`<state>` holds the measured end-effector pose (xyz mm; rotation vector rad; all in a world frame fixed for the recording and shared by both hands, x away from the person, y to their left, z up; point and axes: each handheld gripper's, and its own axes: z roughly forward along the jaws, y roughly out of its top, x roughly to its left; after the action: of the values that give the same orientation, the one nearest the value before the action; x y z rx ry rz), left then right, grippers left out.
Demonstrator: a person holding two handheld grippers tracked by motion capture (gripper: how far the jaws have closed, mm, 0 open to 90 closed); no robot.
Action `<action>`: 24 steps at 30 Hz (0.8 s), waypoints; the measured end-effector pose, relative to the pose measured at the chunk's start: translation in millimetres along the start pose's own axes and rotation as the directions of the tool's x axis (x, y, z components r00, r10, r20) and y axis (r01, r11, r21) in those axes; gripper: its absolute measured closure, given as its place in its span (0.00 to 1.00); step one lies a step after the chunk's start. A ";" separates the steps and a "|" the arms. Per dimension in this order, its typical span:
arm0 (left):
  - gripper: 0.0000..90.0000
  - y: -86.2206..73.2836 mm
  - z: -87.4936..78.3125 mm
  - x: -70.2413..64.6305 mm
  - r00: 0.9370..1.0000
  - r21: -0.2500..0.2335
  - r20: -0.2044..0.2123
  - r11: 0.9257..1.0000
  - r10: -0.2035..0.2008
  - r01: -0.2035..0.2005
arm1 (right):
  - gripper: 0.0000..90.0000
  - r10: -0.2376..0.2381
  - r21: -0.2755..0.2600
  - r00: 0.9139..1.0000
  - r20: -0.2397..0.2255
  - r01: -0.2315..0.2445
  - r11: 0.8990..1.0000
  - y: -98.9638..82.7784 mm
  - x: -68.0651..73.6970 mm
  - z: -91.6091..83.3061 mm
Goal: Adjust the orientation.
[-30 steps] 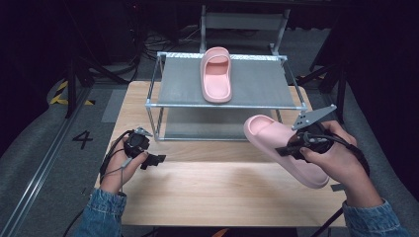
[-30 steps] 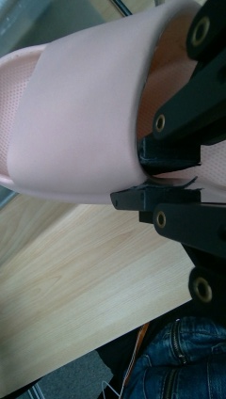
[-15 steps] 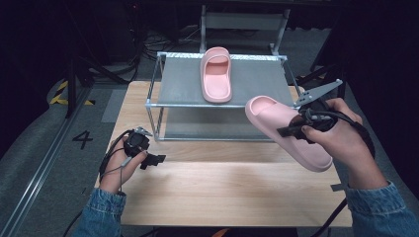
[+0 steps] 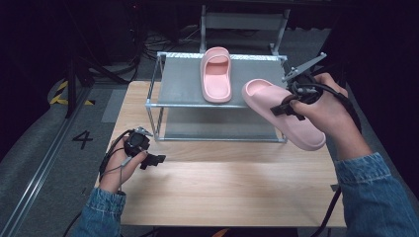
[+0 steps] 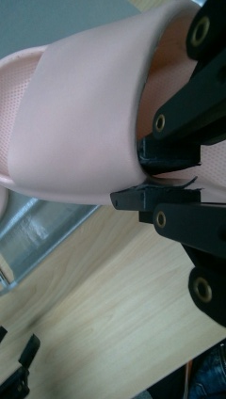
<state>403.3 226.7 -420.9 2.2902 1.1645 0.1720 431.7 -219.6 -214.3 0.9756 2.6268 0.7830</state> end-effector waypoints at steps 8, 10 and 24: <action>0.20 0.0 0.3 2.4 1.000 0.000 0.008 1.000 -0.003 0.003 | 0.91 0.041 0.028 0.999 0.030 -0.042 0.999 24.1 -20.5 17.3; 0.20 0.1 0.7 2.4 1.000 0.007 0.006 1.000 0.005 -0.005 | 0.91 0.059 0.038 0.998 0.035 -0.060 0.997 29.6 -26.0 23.6; 0.20 -0.5 1.9 2.9 1.000 0.008 0.013 1.000 -0.001 0.001 | 0.91 0.123 0.072 0.990 0.070 -0.128 0.989 60.6 -47.7 51.1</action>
<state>405.4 228.4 -423.1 2.2942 1.1617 0.1516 519.7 -192.0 -221.6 1.1762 2.5768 0.6692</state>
